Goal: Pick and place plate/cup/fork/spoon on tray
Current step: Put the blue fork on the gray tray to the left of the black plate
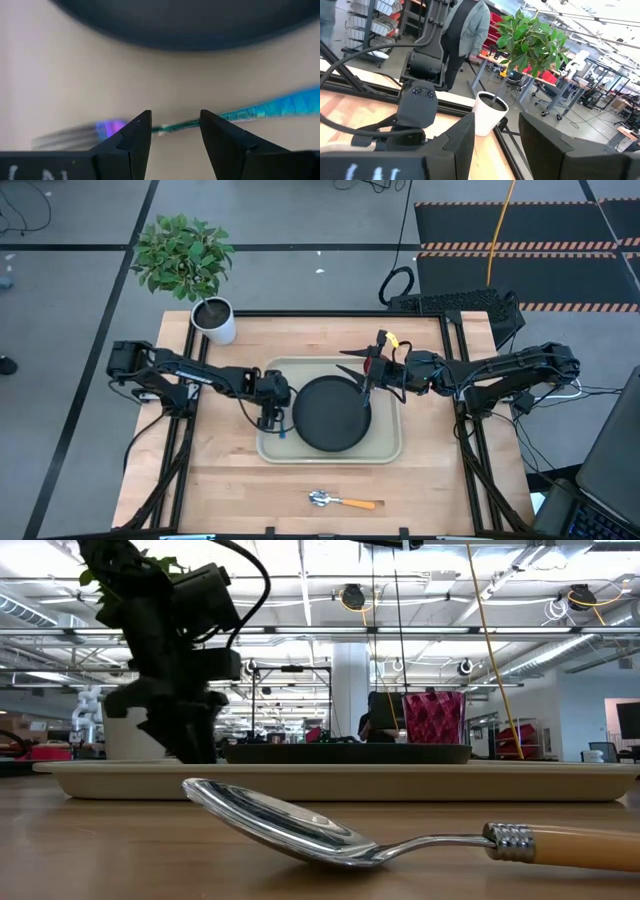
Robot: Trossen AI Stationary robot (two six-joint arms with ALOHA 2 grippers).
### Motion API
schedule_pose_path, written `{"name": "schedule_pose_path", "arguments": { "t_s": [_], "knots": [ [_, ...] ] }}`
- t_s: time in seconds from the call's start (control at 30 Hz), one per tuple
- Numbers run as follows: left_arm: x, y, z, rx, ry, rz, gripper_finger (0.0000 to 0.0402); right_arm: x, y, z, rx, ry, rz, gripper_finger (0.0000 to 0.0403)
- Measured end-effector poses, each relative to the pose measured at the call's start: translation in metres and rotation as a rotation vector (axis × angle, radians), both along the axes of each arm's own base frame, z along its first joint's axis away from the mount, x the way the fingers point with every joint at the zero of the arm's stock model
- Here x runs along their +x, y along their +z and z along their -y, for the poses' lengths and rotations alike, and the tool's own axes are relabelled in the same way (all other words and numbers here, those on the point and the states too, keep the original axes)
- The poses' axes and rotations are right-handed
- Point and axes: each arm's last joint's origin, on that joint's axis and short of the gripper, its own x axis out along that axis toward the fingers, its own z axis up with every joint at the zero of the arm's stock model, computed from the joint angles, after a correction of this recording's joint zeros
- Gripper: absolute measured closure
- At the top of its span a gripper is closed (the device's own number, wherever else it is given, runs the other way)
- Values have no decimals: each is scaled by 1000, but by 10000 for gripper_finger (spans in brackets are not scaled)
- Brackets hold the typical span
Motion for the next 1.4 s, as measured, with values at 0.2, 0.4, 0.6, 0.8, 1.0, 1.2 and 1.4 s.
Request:
{"name": "schedule_pose_path", "arguments": {
  "t_s": [0.2,0.4,0.6,0.8,1.0,1.2,1.4],
  "knots": [
    [3,-1,2,-20,34,19,229,0,0,0,-1,0,-1,255],
    [1,0,2,-29,49,3,229,0,0,0,-2,0,-1,255],
    [-5,-2,3,-39,49,-55,229,0,0,0,-2,0,-1,255],
    [-7,-2,4,-68,-1,-80,229,0,0,0,-2,0,-1,255],
    [-9,-3,4,-44,-83,-106,229,0,0,0,-2,0,-2,255],
    [-13,-4,5,-35,-117,-144,229,0,0,0,-2,0,-2,255],
    [-14,-5,5,-21,-170,-162,229,0,0,0,-2,0,-2,255]
  ]
}}
